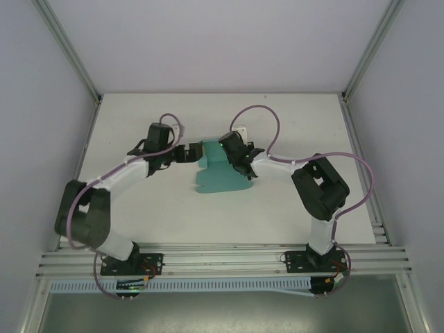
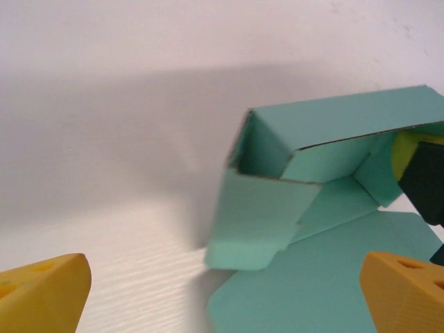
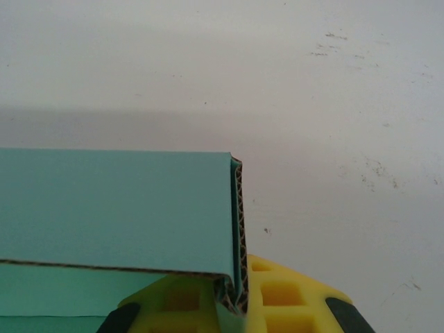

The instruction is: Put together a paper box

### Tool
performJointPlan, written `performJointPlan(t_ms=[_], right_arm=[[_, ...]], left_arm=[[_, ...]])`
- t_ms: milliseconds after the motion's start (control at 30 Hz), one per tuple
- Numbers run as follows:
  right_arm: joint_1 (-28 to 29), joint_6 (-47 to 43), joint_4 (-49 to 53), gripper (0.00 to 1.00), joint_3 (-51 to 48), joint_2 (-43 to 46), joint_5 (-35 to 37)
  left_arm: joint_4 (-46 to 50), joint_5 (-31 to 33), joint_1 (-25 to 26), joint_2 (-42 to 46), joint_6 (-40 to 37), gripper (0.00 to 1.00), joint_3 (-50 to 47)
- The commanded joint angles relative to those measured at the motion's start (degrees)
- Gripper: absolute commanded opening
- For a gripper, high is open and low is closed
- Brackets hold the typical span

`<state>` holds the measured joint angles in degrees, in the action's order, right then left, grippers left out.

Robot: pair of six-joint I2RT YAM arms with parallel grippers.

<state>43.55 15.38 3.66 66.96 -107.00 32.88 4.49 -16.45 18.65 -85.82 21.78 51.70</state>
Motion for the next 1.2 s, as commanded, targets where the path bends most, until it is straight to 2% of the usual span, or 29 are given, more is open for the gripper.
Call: performJointPlan(t_ms=[0,67,167,267,333,500,633,767,833,900,1100,1167], right_arm=[[0.0,-0.2,1.2,0.00,-0.2,-1.2,-0.6],[0.0,-0.2,1.4,0.00,-0.1,-1.5,-0.9],[0.0,-0.1,1.7,0.00,0.4,-1.7,-1.2],[0.1,0.1,2.1,0.00,0.5,-1.6,-1.2],[0.0,0.2,2.1,0.00,0.5,-1.5,-1.3],[0.1,0.2,2.6,0.00,1.3,-2.0,-1.4],[0.1,0.3,2.4,0.00,1.8,-2.4,-2.4],[0.3,-0.3,2.4,0.00,2.0,-2.4,-2.3],[0.2,-0.4,2.5,0.00,2.0,-2.2,-2.4],[0.7,-0.6,2.3,0.00,2.0,-2.2,-2.3],[1.4,-1.1,2.8,0.00,2.3,-2.1,-0.5],[1.6,-1.4,2.6,0.00,2.1,-1.9,-0.4]], left_arm=[[1.7,4.0,-1.6,4.1,0.7,0.98,-4.2],[1.4,4.6,-3.3,3.1,1.1,0.94,-5.8],[-5.1,-6.9,-4.0,-2.0,-1.4,0.76,-5.8],[-14.1,-19.1,-4.0,-7.9,-2.2,0.62,-4.5],[-17.6,-23.2,-4.0,-11.3,-2.6,0.57,-2.8],[-22.1,-28.3,-3.8,-16.5,-3.5,0.55,-0.8],[-21.7,-27.7,-3.7,-19.4,-3.9,0.46,0.9],[-21.3,-27.4,-3.4,-21.6,-4.2,0.42,2.9],[-19.3,-25.2,-2.9,-22.4,-4.7,0.38,4.5],[-15.8,-20.3,-1.8,-23.0,-5.4,0.33,6.6],[-3.5,-2.7,2.4,-25.9,-7.8,0.29,13.6],[-1.5,-1.3,2.8,-27.0,-7.9,0.25,14.7]])
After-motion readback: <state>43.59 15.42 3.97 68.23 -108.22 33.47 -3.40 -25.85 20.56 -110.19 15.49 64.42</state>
